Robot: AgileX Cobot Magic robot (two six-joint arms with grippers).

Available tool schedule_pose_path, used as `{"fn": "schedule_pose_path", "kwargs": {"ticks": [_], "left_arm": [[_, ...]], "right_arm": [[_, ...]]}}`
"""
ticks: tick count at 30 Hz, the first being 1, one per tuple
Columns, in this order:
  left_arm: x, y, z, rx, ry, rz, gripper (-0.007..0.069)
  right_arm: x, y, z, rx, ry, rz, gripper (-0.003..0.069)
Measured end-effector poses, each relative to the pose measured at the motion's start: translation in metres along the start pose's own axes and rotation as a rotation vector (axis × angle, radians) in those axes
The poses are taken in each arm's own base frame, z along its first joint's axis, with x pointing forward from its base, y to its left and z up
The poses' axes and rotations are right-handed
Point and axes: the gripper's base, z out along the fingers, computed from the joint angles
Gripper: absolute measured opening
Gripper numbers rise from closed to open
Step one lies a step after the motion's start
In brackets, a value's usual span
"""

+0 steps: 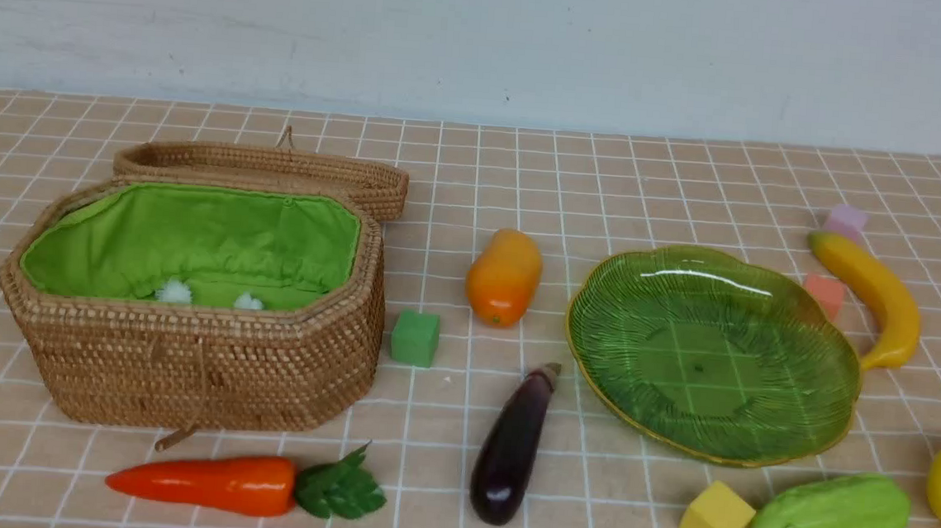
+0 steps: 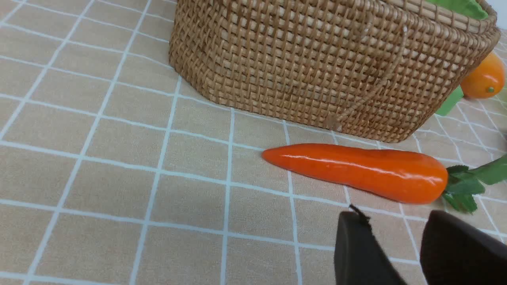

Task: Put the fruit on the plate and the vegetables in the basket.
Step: Use the left arm to grab a carrot and put it into the left basket

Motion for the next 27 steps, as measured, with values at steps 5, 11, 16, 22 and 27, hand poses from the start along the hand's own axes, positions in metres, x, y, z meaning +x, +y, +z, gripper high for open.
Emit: {"fn": "schedule_pose_path", "kwargs": {"ticks": [5, 11, 16, 22, 27], "left_arm": [[0.0, 0.0, 0.0, 0.0, 0.0, 0.0, 0.0238], [0.0, 0.0, 0.0, 0.0, 0.0, 0.0, 0.0238], [0.0, 0.0, 0.0, 0.0, 0.0, 0.0, 0.0238], [-0.008, -0.004, 0.0, 0.046, -0.091, -0.08, 0.0238], [-0.028, -0.009, -0.005, 0.172, -0.29, -0.437, 0.0238]], "right_arm": [[0.0, 0.0, 0.0, 0.0, 0.0, 0.0, 0.0244], [0.0, 0.0, 0.0, 0.0, 0.0, 0.0, 0.0244], [0.0, 0.0, 0.0, 0.0, 0.0, 0.0, 0.0244], [0.0, 0.0, 0.0, 0.0, 0.0, 0.0, 0.0244], [0.0, 0.0, 0.0, 0.0, 0.0, 0.0, 0.0244]]}}
